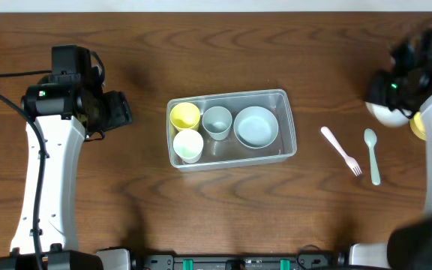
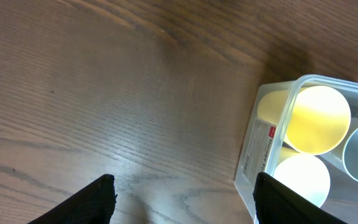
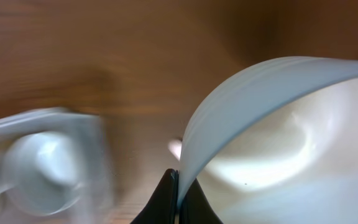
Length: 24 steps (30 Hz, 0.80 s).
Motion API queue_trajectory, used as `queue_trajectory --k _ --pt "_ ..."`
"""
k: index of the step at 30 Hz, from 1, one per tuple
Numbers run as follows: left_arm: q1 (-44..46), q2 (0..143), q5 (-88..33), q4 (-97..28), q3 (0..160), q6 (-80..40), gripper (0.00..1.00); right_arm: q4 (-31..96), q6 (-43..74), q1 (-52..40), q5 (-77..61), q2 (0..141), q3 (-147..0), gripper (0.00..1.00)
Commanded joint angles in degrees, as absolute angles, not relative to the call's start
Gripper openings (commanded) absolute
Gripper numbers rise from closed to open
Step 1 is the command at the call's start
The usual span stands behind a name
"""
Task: Pack container
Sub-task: 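Stack the white bowl onto the grey bowl in the container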
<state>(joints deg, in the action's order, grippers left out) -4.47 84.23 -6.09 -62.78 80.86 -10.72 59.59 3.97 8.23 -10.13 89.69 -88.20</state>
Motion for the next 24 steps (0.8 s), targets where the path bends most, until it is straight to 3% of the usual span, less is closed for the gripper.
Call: queue_trajectory --k 1,11,24 --pt "-4.75 84.27 -6.66 -62.89 80.66 -11.27 0.72 59.35 -4.73 -1.74 -11.92 86.19 -88.64 0.01" --pt "-4.75 84.27 -6.66 -62.96 80.66 -11.27 0.72 59.35 -6.52 -25.78 -5.32 93.30 -88.58 0.01" --pt "-4.75 84.27 -6.66 -63.13 80.66 -11.25 0.72 59.51 -6.48 -30.28 -3.14 104.20 -88.58 0.01"
